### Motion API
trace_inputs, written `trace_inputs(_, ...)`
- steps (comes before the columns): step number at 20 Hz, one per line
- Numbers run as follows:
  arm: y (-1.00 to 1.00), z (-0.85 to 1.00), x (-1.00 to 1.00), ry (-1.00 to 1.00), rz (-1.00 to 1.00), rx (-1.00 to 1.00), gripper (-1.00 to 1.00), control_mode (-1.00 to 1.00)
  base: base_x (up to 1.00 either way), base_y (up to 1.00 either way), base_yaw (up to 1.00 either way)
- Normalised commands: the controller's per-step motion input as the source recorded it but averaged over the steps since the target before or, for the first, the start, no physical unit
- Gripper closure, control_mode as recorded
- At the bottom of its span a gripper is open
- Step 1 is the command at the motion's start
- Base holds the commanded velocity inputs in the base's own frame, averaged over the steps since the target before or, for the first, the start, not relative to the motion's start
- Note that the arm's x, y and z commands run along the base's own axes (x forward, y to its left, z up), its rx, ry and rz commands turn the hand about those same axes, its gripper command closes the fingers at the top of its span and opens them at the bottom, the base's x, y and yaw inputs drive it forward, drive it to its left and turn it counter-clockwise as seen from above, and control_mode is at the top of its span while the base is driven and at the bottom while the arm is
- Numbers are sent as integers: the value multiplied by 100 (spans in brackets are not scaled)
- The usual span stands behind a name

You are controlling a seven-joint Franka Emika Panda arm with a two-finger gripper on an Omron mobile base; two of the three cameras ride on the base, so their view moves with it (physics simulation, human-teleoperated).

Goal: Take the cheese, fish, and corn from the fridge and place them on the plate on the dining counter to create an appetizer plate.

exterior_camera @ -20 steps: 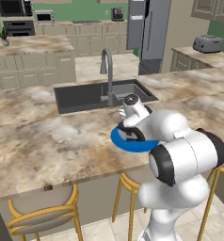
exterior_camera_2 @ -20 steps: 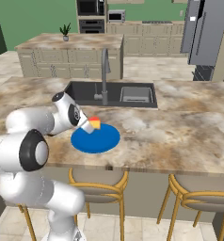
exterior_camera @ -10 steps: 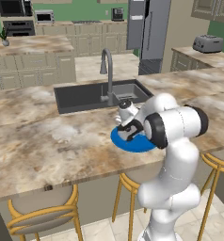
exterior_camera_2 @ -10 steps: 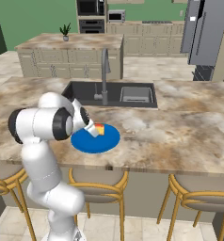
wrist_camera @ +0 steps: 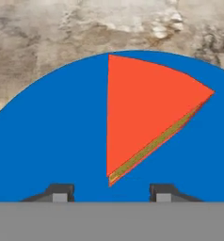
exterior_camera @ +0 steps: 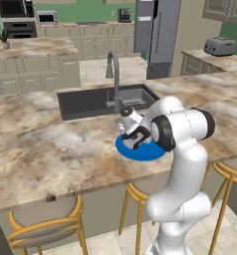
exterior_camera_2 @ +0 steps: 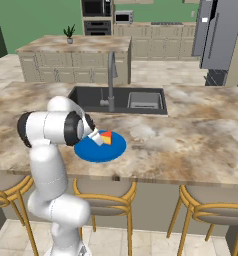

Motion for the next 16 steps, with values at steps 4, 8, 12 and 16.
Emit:
trace_inputs(4,0,91,-93,-6,-2,-4,-100,-100,0,0,0)
trace_inputs(8,-2,100,-100,-19,0,-6,-100,-100,0,0,0)
trace_inputs(12,-37,100,-100,-30,3,-4,-100,-100,0,0,0)
trace_inputs(16,-23,100,-100,-24,12,-3,-100,-100,0,0,0)
